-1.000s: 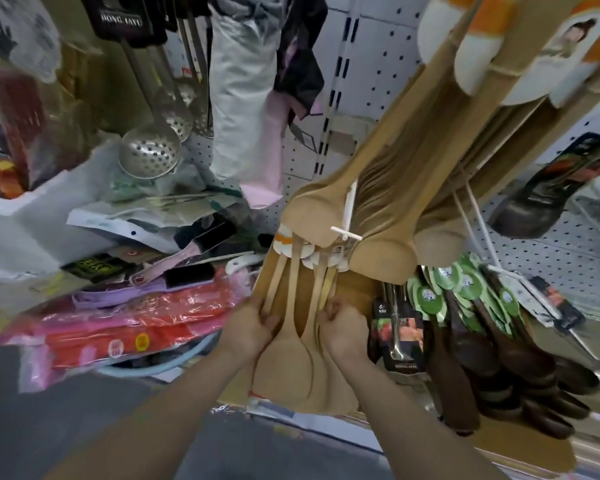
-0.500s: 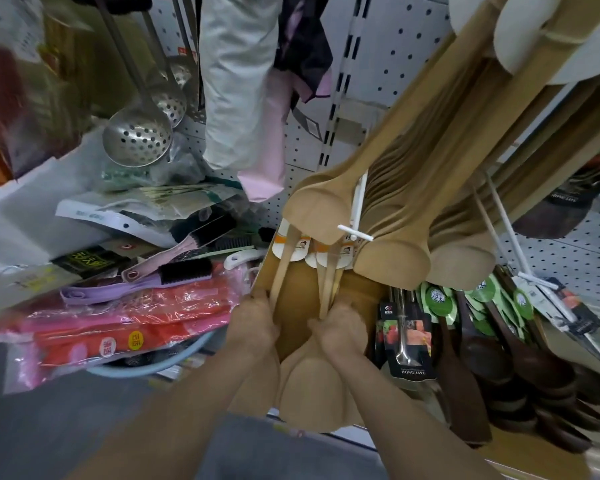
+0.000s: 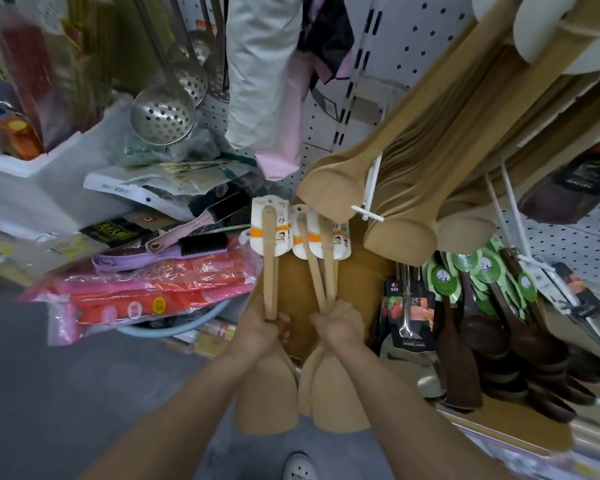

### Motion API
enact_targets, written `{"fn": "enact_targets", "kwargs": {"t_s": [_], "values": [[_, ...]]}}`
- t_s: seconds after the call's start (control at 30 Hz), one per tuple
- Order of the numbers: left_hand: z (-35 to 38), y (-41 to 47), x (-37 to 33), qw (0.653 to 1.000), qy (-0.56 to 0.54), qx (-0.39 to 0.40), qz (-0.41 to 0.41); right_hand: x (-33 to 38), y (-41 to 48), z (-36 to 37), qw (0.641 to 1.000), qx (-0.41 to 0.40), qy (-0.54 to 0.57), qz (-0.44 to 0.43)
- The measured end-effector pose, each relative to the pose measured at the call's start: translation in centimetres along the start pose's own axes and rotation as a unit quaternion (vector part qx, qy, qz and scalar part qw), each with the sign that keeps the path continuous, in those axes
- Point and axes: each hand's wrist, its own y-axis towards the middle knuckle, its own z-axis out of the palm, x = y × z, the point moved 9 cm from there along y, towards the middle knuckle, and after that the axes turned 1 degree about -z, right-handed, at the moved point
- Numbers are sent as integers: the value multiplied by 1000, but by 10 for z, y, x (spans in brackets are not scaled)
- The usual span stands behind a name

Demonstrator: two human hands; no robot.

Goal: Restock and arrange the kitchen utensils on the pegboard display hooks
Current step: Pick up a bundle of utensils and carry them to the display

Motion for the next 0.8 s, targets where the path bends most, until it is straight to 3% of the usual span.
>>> {"fn": "enact_targets", "kwargs": {"t_s": [0.2,0.33,0.47,0.57,0.73,0.8], "values": [[-29,-41,7,996,-49,-70,-5,12,-36,18,993,94,18,-69],[-47,-64,22,983,-150,-103,-27,15,-69,20,989,119,26,-81],[-62,-92,42,976,-164,-129,-64,17,-110,22,980,149,77,-103],[-57,-114,40,976,-174,-107,-79,27,-138,27,969,179,85,-146],[-24,-161,-9,947,-313,38,-54,54,-188,20,946,191,42,-259],[-21,-175,-22,943,-328,45,-46,59,-211,5,937,182,37,-294]]}}
